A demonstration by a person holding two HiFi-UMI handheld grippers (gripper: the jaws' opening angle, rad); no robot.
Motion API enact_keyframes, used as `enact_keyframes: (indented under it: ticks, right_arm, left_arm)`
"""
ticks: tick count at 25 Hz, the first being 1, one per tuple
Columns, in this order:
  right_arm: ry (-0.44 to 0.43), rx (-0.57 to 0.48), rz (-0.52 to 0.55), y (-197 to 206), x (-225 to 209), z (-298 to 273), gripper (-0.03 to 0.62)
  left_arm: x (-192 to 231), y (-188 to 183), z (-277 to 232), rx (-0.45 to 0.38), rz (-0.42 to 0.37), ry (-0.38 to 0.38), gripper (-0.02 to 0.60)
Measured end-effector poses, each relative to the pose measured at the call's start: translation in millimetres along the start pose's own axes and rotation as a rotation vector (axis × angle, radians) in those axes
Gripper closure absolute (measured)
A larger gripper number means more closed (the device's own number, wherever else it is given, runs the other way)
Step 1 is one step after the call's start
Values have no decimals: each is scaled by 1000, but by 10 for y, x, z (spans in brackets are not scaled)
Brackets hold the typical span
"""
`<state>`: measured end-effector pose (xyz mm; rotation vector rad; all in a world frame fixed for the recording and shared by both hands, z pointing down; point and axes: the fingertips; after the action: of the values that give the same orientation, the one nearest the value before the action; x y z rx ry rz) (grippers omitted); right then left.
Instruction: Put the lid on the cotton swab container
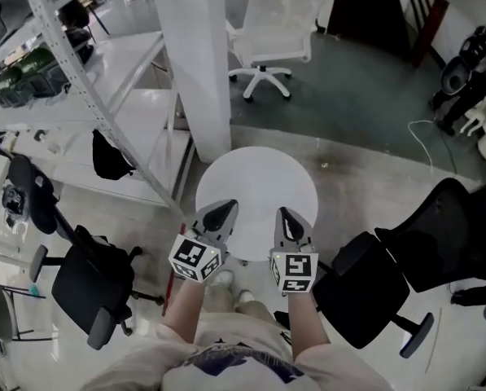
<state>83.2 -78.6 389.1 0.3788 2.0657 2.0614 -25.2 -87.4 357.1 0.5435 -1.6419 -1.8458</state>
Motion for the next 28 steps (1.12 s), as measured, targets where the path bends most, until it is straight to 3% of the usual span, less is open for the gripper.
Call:
enact_keyframes:
  ticks: [7,14,20,28]
  right_arm:
    - [133,-76,90,-308,165,95,585]
    - [236,-192,73,-719,214,44,585]
    - [265,-304,81,-1057,378,-8,585]
    - [280,-365,118,-1311,450,-28,585]
  left_arm:
    - [-128,-252,17,-43,-89,-39,583]
    - [-32,-555,-4,-117,-131,-84,584]
    - [10,-973,-28,-224,-240,-55,584]
    - [64,-1240,-15,-307,-221,-36,584]
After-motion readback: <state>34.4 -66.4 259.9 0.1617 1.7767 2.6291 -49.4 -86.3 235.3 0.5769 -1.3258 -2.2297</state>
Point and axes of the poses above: the fingertips, and each gripper's own axes: z backward along the fingers, x to its left, y out of its underside, and after that the axes turned 9 degrees about -x, right-handed
